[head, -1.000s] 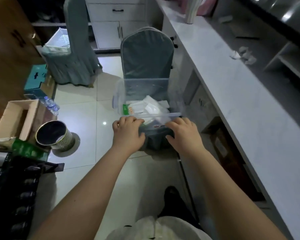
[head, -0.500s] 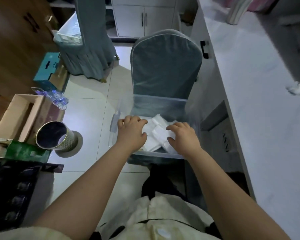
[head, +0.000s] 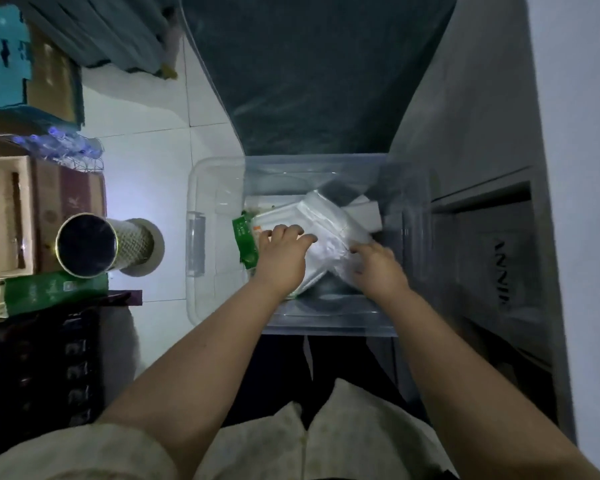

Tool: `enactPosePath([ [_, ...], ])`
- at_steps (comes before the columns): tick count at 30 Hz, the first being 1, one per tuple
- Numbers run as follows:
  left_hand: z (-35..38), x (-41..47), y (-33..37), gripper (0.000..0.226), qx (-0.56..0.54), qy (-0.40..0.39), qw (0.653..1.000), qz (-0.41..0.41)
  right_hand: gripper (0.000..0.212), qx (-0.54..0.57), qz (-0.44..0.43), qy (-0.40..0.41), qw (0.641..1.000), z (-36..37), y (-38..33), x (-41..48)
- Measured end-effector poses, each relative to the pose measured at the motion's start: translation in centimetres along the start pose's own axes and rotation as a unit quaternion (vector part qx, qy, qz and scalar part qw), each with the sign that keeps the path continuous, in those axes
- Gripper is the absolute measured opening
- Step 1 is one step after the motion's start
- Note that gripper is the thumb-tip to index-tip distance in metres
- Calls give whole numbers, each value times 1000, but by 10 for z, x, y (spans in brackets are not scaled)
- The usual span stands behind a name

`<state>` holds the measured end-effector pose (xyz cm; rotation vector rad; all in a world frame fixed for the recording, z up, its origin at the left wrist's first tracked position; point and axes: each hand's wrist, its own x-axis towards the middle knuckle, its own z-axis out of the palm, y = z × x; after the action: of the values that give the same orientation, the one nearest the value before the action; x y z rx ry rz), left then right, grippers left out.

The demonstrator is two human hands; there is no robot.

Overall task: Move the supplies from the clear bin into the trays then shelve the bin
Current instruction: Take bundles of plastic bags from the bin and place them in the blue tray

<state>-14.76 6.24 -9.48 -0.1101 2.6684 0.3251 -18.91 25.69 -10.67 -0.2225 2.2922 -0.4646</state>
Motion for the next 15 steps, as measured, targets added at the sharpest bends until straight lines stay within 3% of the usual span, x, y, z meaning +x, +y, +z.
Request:
enactPosePath([
  [4, 34, 69, -5, 57, -14, -20, 998, 52, 54, 32, 27, -42, 998, 40, 17, 48],
  [7, 56, 118, -1, 59, -10, -22, 995, 101, 48, 53, 41, -63, 996, 63, 26, 83],
  [10, 75, 155, 6, 55, 13, -46, 988, 148, 50, 68, 56, -26, 996, 79, 36, 100],
  [15, 99, 172, 3, 48, 37, -80, 984, 155, 29, 1, 70, 63, 996, 92, 31, 110],
])
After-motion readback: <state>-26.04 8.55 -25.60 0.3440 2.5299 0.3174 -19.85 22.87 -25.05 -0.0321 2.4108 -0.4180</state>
